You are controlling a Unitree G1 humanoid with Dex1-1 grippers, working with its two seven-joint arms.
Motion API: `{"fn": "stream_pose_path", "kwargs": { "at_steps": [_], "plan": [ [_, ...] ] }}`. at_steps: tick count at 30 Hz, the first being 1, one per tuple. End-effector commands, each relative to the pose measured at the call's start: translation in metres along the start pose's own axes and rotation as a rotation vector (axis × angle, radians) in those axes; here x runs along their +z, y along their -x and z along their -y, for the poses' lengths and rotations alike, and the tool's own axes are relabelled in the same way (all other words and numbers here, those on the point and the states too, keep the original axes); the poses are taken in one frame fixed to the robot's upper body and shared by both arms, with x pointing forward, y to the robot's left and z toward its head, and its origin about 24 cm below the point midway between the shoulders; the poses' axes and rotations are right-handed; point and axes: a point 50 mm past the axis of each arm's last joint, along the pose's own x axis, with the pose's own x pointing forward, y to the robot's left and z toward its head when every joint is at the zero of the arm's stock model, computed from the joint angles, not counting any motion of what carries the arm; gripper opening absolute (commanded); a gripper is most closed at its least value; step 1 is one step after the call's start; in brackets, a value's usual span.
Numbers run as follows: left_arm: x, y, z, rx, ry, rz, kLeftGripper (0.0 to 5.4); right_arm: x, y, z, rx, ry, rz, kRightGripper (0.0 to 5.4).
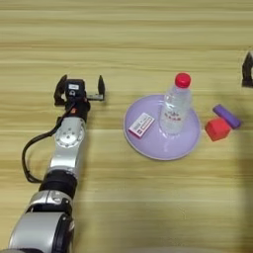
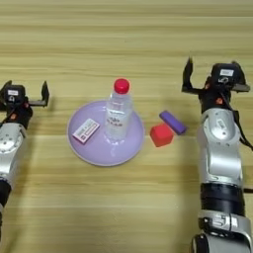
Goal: Move the objects on the table
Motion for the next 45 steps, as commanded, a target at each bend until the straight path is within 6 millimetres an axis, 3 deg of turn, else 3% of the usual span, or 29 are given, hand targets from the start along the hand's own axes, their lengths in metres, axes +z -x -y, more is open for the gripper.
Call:
{"fn": "stream_pose_path", "kwargs": {
  "at_steps": [1, 12, 20, 32, 45],
  "plan": [
    [0.002, 0.001, 0.002, -0.007, 0.008, 0.009, 5.40, -0.031, -0.008, -0.003, 0.022, 0.077, -0.160, 5.37],
    [0.005, 0.001, 0.004, -0.031, 0.028, 0.027, 5.40, -0.037, -0.011, -0.006, 0.039, 0.062, -0.169, 5.37],
    [0.036, 0.003, 0.024, -0.187, 0.152, 0.165, 5.40, -0.037, -0.010, -0.012, 0.052, 0.057, -0.164, 5.37],
    [0.081, 0.031, 0.057, -0.426, 0.255, 0.302, 5.40, -0.037, -0.010, -0.016, 0.060, 0.054, -0.162, 5.37],
    [0.090, 0.050, 0.086, -0.662, 0.295, 0.305, 5.40, -0.038, -0.010, -0.021, 0.072, 0.051, -0.161, 5.37]
  ]
}}
